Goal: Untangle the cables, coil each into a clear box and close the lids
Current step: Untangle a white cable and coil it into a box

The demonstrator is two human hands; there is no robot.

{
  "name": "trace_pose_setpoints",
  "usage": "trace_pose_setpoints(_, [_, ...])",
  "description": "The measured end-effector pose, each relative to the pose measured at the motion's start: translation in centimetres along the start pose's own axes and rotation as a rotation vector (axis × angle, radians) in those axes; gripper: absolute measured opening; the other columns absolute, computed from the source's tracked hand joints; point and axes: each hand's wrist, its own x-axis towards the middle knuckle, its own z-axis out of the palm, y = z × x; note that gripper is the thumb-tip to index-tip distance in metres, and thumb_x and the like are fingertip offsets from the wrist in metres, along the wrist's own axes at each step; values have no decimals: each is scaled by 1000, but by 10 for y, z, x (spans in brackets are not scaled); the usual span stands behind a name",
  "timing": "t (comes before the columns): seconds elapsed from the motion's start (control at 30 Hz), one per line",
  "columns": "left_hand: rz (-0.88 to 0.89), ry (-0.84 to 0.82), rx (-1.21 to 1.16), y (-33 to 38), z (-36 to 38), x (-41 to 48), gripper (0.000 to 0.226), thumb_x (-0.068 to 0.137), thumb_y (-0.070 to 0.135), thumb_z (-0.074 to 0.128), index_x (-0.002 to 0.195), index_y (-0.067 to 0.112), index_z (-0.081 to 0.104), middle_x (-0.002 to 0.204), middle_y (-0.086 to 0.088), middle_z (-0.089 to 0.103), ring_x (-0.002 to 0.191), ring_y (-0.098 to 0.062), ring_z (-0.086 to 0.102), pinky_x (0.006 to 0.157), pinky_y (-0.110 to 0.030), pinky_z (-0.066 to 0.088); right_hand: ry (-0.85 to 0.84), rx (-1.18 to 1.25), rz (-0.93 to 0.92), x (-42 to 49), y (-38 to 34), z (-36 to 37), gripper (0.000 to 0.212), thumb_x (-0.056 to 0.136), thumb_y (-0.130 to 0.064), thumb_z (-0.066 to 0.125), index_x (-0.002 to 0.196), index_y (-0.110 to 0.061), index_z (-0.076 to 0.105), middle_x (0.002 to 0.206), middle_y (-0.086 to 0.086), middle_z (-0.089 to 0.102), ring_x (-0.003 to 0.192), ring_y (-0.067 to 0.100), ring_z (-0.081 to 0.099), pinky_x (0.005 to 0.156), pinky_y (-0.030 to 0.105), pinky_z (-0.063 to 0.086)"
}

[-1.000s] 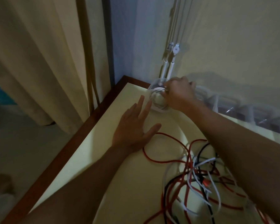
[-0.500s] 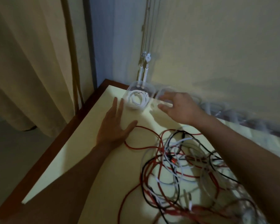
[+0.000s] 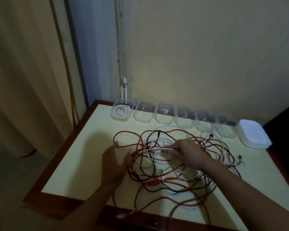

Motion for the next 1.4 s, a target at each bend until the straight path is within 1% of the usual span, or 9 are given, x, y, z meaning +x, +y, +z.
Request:
trace_pose_setpoints(0.17, [418, -145, 103, 57, 9, -21, 57, 82, 50, 65, 127, 16, 63, 123, -2, 65, 114, -23, 58, 97, -40, 47, 265, 121, 75, -21, -6, -52, 36, 101, -30, 59, 76, -8, 71, 62, 3, 63, 62, 17, 58, 57, 21, 36])
trace_pose_setpoints(0.33, [383, -315, 28, 128, 12, -12, 47, 90, 57, 62, 124, 25, 67, 118, 9, 69, 107, -4, 61, 87, -11, 42, 445, 317, 82, -43, -18, -118, 30, 100, -32, 62, 85, -14, 80, 74, -1, 76, 74, 13, 70, 72, 30, 50])
trace_pose_setpoints(0.43, [483, -297, 46, 173, 6, 2, 41, 93, 59, 52, 105, 26, 73, 100, 9, 73, 98, -9, 65, 81, -25, 48, 555, 481, 89, -58, -21, -153, 24, 98, -31, 65, 92, -15, 82, 79, -1, 78, 80, 13, 75, 82, 34, 58])
trace_pose_setpoints(0.53, [490, -299, 9, 218, -1, 17, 35, 99, 49, 53, 74, 25, 57, 67, 9, 61, 76, -13, 63, 65, -33, 44, 617, 628, 99, -73, -18, -182, 21, 98, -27, 65, 98, -13, 81, 83, 0, 79, 81, 14, 76, 87, 37, 61])
trace_pose_setpoints(0.83, [427, -319, -204, 303, -38, 54, 16, 95, 32, 65, 105, 23, 73, 73, 5, 74, 69, -9, 69, 74, -36, 59, 627, 617, 180, -101, 4, -205, 19, 98, -28, 65, 96, -17, 80, 87, -6, 78, 80, 14, 75, 76, 37, 59])
trace_pose_setpoints(1.0, [469, -363, -112, 324, -56, 50, 35, 93, 40, 67, 68, 16, 63, 68, -3, 64, 63, -13, 57, 63, -31, 44, 573, 494, 152, -109, -7, -217, 20, 92, -39, 71, 108, -28, 77, 88, -9, 78, 92, 3, 70, 87, 27, 52])
trace_pose_setpoints(1.13, [480, -373, -49, 337, -65, 48, 40, 93, 46, 66, 69, 14, 66, 69, -1, 68, 57, -5, 53, 61, -27, 43, 508, 662, -4, -110, -26, -218, 21, 99, -32, 63, 96, -15, 74, 75, 1, 74, 63, 3, 64, 62, 11, 47])
trace_pose_setpoints(1.3, [288, -572, -307, 337, -78, 42, 44, 90, 44, 71, 77, 4, 61, 61, -4, 57, 55, -15, 51, 55, -24, 43, 634, 700, 110, -102, -8, -208, 23, 102, -23, 58, 87, -13, 72, 61, -6, 52, 58, 9, 48, 60, 30, 50])
trace_pose_setpoints(1.4, [143, -577, -437, 335, -82, 46, 26, 90, 33, 71, 82, 9, 66, 60, 3, 43, 53, -14, 38, 51, -26, 31, 711, 654, 193, -104, 9, -202, 28, 102, -31, 57, 83, -13, 69, 63, -5, 46, 57, 11, 40, 60, 31, 36])
